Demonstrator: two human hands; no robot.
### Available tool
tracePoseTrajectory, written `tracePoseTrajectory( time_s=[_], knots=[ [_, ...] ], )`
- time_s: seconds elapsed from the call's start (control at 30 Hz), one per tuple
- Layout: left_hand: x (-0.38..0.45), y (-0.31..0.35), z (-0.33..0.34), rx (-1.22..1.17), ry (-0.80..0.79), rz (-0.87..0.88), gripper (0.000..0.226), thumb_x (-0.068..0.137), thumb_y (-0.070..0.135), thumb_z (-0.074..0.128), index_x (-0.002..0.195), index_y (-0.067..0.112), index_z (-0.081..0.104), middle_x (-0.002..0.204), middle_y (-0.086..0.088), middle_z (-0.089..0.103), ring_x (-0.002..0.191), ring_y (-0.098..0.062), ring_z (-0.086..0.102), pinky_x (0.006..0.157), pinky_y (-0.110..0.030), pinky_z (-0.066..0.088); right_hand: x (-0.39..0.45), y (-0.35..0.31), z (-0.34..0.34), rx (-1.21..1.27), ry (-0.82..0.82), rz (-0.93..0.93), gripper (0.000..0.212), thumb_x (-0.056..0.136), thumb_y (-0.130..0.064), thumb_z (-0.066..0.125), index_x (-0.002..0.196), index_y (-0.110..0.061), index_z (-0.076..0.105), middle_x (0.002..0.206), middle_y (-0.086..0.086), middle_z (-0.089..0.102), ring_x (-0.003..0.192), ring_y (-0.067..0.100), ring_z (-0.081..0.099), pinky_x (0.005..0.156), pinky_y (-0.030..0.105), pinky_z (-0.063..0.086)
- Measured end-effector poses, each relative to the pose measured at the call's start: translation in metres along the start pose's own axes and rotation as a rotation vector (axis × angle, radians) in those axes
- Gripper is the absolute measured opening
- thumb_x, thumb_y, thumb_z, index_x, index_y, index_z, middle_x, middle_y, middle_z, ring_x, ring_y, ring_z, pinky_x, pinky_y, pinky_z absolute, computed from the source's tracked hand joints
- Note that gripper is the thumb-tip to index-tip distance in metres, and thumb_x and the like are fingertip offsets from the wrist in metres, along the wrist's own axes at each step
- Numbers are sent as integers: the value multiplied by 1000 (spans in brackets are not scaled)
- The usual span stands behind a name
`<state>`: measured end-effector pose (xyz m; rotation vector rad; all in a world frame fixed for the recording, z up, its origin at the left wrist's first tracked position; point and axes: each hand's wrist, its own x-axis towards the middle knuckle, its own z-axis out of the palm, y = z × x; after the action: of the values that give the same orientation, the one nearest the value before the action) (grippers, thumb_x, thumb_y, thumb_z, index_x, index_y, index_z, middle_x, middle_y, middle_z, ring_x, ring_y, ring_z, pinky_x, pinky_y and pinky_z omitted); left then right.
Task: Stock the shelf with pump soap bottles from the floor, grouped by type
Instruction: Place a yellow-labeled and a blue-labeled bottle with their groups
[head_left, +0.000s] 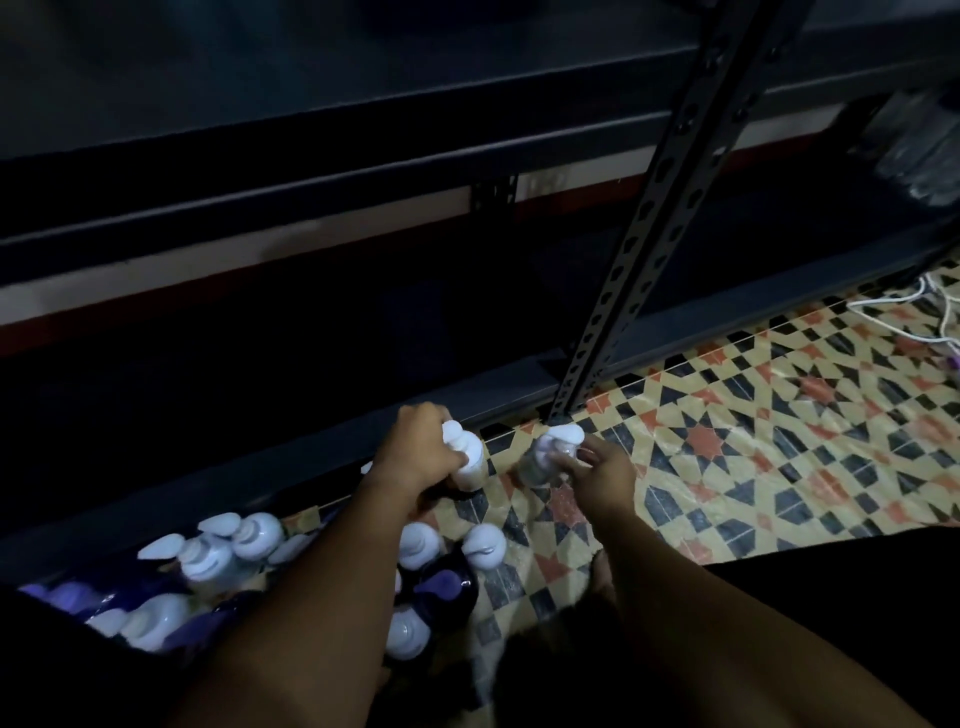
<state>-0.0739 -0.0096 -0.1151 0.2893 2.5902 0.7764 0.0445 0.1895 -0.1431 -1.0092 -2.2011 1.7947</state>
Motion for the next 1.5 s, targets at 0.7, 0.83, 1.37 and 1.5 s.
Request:
tracePoseTrajectory(
  time_s=[0.7,0.83,1.37,1.5],
  knots=[
    [-161,21,-60,-860,100,172,21,102,45,62,104,27,71,102,-9,75,90,-17,70,82,-37,55,-153,-121,17,327,-149,-181,18,95,-36,71,102,-21,78,90,13,76,81,21,71,74,37,56],
    [-181,13,-46,-824,140,166,29,104,48,55,99,21,65,90,-8,68,84,-16,62,79,-35,48,-173,-110,31,270,-46,-150,22,98,-43,64,93,-22,70,92,18,70,82,22,65,76,39,52],
    [-206,-13,-52,-918,249,-26,71,50,42,99,103,40,52,110,-8,72,90,-30,76,76,-56,64,-180,-116,30,302,-413,136,60,60,-9,63,116,-20,45,107,19,56,91,34,62,78,49,56],
    [-206,-19,-54,-893,306,-43,62,60,23,100,105,26,57,102,-7,72,85,-24,75,76,-49,64,-180,-117,27,288,-546,64,49,82,7,68,123,-15,53,105,18,65,84,28,70,74,43,60]
  ],
)
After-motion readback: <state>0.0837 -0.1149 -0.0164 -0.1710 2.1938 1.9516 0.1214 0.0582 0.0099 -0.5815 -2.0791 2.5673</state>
